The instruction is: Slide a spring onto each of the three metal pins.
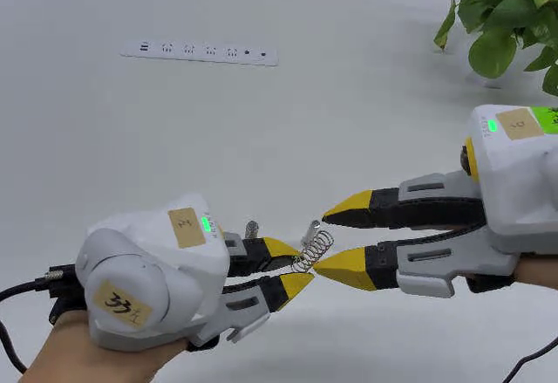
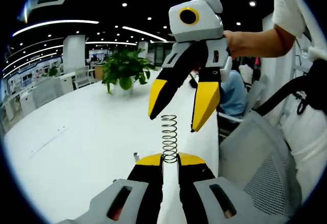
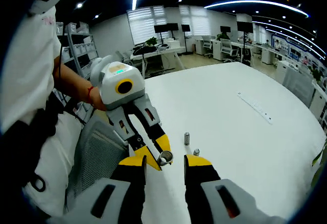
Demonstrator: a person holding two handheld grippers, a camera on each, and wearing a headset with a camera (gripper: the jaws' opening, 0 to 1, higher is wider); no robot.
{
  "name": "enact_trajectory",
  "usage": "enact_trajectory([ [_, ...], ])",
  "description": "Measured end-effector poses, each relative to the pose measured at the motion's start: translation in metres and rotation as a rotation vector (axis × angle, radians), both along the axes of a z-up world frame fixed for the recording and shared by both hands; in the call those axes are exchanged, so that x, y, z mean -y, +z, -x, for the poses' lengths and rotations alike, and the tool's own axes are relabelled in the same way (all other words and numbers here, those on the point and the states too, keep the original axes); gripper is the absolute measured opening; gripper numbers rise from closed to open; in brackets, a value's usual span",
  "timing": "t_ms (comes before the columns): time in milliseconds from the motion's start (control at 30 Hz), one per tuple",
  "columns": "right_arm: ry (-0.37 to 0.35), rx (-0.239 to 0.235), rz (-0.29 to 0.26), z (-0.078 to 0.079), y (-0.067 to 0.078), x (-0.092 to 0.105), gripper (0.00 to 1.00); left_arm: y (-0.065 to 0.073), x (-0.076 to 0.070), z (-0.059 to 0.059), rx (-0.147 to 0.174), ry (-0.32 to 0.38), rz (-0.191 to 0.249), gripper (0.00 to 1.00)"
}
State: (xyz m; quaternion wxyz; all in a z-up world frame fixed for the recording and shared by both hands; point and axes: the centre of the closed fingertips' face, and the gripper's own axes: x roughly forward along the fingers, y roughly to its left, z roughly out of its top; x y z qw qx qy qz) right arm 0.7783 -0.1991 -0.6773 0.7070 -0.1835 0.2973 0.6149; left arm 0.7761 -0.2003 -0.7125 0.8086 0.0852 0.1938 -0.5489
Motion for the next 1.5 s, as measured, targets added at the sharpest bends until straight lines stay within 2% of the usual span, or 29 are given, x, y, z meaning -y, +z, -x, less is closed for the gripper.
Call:
enact_trajectory([
  [200,0.155,0.022,0.101,0.004,0.003,-0.010,0.28,0.002,0.000,0.001,0.007,-0.012,0.012,0.10],
  [333,0.261,0.032,0.179,0.007,0.000,-0.014,0.26,0.003,0.001,0.003,0.009,-0.015,0.021,0.10],
  [667,0.452,0.037,0.309,0.019,-0.009,-0.020,0.21,0.002,0.001,0.005,0.016,-0.019,0.034,0.10],
  [833,0.497,0.042,0.347,0.017,-0.013,-0.019,0.18,0.002,-0.001,0.005,0.017,-0.017,0.039,0.10],
  [1067,0.528,0.042,0.366,0.017,-0.013,-0.018,0.12,0.002,-0.003,0.004,0.019,-0.015,0.044,0.10],
  [1500,0.525,0.037,0.376,0.016,-0.017,-0.017,0.12,0.000,-0.003,0.005,0.017,-0.019,0.051,0.10],
])
